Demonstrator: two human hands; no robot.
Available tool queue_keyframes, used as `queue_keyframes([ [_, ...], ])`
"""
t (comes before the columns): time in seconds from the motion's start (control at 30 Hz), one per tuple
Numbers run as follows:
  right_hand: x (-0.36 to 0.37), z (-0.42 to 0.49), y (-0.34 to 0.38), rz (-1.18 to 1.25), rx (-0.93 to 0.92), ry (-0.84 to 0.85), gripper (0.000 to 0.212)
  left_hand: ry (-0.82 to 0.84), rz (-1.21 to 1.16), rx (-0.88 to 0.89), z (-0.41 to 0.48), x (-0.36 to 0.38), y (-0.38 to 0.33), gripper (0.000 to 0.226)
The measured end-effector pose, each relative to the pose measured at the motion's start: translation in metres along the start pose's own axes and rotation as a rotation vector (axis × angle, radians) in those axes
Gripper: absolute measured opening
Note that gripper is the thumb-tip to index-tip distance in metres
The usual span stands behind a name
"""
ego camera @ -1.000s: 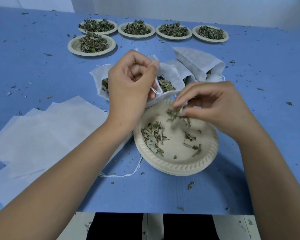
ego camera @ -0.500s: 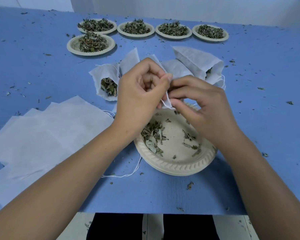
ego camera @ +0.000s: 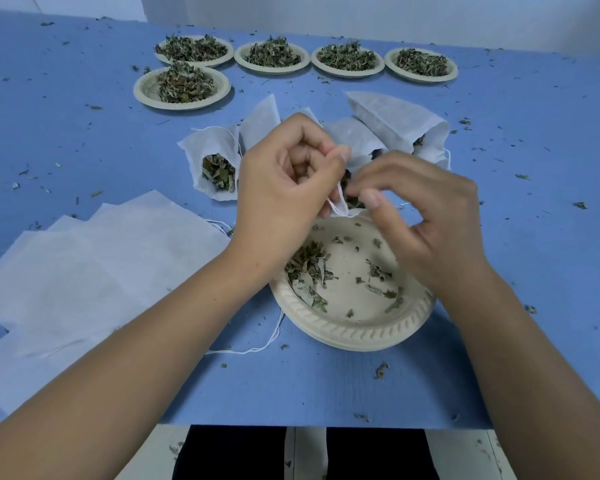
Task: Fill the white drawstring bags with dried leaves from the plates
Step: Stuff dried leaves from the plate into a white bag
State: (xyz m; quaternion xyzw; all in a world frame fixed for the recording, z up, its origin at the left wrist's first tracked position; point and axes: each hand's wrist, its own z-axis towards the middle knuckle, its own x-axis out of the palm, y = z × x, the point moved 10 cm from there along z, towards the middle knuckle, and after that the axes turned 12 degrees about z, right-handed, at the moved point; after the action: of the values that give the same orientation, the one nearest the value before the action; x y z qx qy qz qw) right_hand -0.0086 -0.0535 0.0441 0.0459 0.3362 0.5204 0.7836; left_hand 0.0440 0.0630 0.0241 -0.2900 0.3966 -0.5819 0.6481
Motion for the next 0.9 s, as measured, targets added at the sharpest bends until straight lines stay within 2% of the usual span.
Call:
queue_keyframes([
  [0.13,0.017,-0.002,0.009,-0.094,-0.089,0.106,0.023,0.008,0.048,0.065,-0.004,0.002,-0.009,0.020],
  [0.33,0.019,-0.005,0.006,-0.160,-0.106,0.082,0.011,0.057,0.032,0.074,-0.006,0.006,-0.011,0.018],
  [0.47,0.017,-0.001,0.002,-0.239,-0.085,0.032,0.004,-0.039,-0.014,0.030,0.000,-0.006,-0.004,0.016],
  [0.53,0.008,0.000,0.007,-0.241,-0.110,-0.048,0.009,-0.103,0.010,0.010,0.002,-0.013,0.001,0.016],
  [0.63,0.008,0.001,0.013,-0.254,-0.086,-0.043,0.017,-0.137,0.082,0.003,0.004,-0.017,0.003,0.019],
  [0.9,0.033,-0.004,0.005,-0.152,0.039,0.211,0.024,0.089,0.041,0.083,0.002,0.003,-0.008,0.017],
])
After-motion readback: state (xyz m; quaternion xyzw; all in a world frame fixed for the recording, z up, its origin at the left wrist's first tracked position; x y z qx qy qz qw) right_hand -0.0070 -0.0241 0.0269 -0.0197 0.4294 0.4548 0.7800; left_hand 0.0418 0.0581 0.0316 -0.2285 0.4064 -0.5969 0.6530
